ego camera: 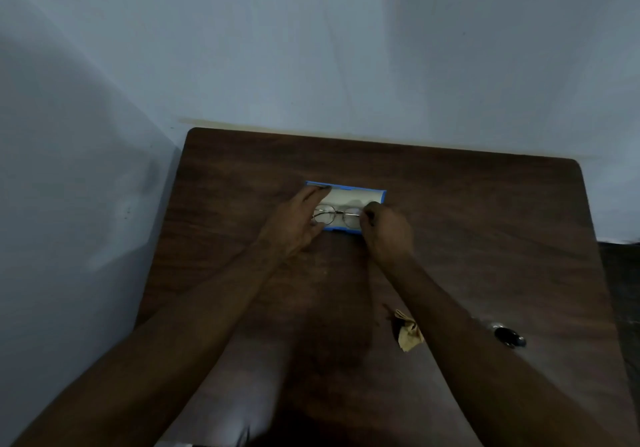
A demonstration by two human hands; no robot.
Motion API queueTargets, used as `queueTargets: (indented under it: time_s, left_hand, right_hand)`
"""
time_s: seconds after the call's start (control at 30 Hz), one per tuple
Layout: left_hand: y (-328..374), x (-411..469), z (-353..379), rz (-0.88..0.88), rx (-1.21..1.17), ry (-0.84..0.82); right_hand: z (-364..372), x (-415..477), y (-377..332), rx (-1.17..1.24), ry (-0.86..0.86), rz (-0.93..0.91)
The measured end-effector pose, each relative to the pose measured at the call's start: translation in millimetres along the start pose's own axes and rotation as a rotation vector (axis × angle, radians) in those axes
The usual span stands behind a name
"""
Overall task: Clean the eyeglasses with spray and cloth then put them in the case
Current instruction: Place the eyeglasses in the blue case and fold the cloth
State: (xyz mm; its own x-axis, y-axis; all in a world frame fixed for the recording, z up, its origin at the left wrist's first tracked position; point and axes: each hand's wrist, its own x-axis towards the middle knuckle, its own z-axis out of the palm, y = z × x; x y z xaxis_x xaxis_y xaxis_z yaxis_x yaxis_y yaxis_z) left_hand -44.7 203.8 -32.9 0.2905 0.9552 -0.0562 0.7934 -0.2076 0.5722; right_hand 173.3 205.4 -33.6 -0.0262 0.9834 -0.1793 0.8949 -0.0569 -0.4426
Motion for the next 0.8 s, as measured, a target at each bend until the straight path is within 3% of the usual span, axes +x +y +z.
queueTargets:
  time_s: [0.2, 0.8]
  left_hand:
    - [0, -3, 5, -0.029, 0.021, 0.013]
    - [0, -18, 22, 0.006, 0.033, 0.127]
  right_hand:
    - [3, -7, 1, -0.189, -0.032, -0.067]
    - [-11, -20, -1, -0.164, -0.005, -0.120]
